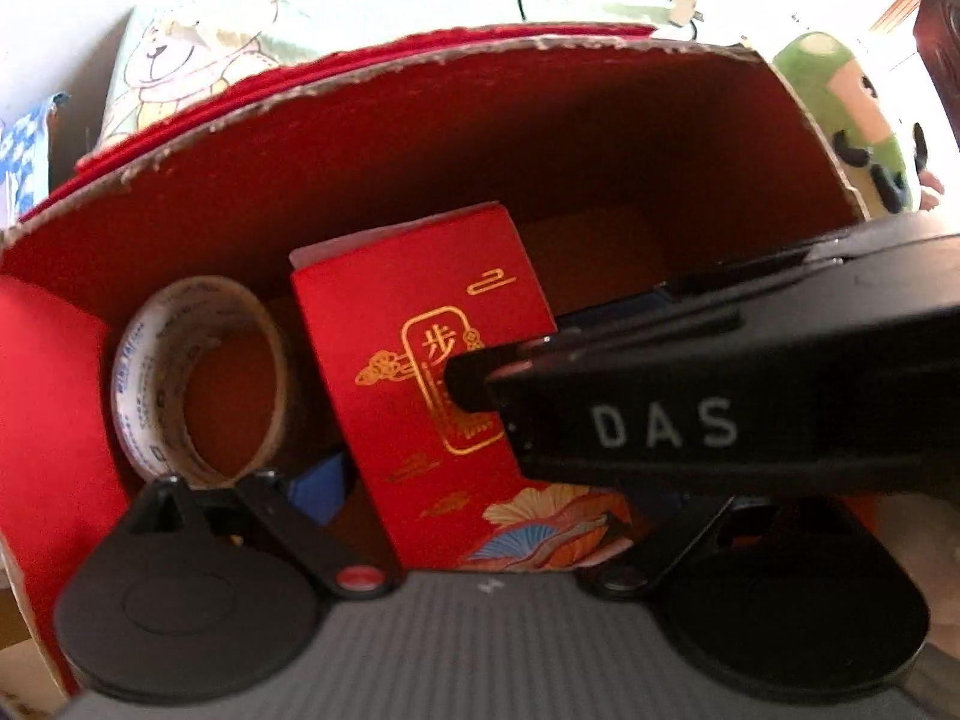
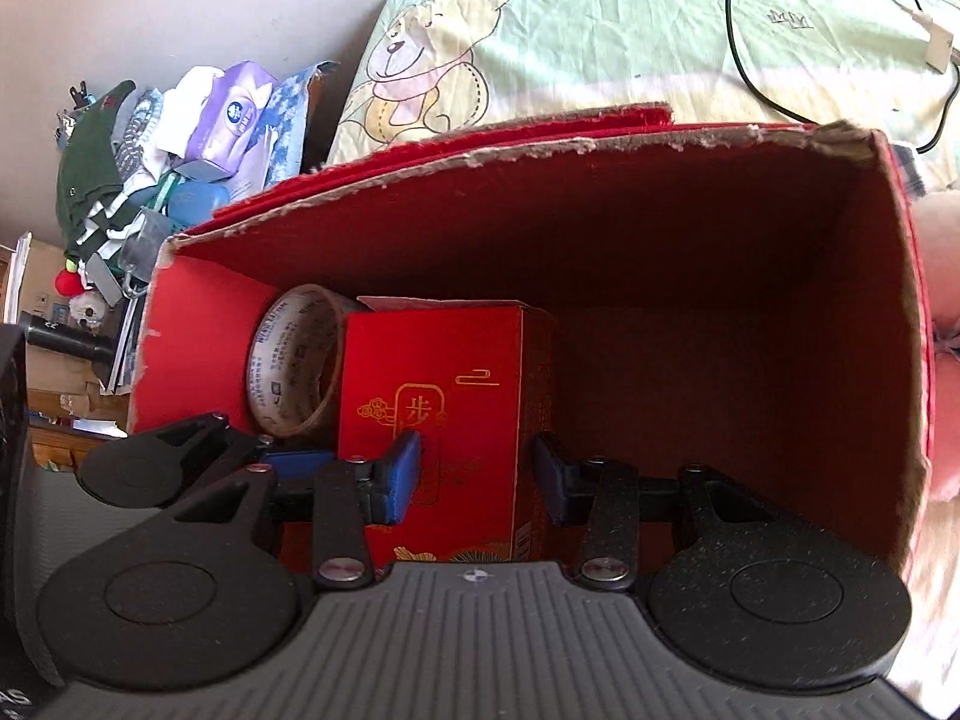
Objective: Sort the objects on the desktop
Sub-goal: 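Lift the red gift box with the right gripper and lower it into the red box, then set the gift box upright beside the tape roll and open the right gripper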
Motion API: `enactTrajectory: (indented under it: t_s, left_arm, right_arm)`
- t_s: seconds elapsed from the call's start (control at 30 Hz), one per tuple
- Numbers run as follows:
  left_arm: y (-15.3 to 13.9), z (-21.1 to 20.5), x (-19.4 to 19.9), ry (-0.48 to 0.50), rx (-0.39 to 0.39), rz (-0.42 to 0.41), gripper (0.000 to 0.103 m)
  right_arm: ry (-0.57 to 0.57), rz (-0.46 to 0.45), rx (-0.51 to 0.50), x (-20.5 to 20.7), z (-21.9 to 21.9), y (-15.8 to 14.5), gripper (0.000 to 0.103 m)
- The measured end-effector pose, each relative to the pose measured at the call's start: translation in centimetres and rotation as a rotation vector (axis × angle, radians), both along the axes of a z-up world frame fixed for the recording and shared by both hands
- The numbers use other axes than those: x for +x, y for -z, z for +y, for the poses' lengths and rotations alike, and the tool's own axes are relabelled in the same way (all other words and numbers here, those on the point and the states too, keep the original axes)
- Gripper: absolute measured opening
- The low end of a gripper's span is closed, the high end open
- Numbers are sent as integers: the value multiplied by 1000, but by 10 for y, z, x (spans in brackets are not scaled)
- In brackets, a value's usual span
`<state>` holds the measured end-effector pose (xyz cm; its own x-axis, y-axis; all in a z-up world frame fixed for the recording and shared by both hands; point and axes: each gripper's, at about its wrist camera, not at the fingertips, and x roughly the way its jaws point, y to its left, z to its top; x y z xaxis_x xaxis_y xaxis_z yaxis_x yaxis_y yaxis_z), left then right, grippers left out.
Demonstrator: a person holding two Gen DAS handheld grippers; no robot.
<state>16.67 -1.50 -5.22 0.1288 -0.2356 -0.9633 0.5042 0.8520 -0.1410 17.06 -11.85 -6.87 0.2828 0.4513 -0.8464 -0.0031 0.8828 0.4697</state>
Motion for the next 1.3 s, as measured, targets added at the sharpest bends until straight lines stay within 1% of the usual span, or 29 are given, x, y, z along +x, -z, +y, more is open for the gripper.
enactTrajectory:
  t_s: [0.13, 0.23, 0.53, 0.7, 1.1, 1.23, 1.3]
  left_arm:
    - [4, -1, 3, -3, 25, -8, 90]
    - [6, 0, 3, -1, 34, -23, 91]
    - [13, 7, 1, -26, 27, -4, 92]
    - [16, 9, 2, -37, 34, 9, 92]
    - [19, 18, 3, -48, 23, 41, 94]
    - [19, 22, 2, -61, 21, 37, 97]
    - [19, 25, 2, -70, 20, 38, 97]
  right_arm:
    - [3, 21, 8, 4, -2, 8, 41]
    - [3, 40, 19, 6, -4, 12, 41]
    - [-9, 11, 16, 7, -5, 13, 40]
    - [1, 13, 28, 9, -7, 16, 41]
    - [34, -33, 32, 13, -5, 18, 41]
    - [56, -26, 71, 16, -9, 24, 42]
    - [61, -31, 70, 17, -7, 25, 42]
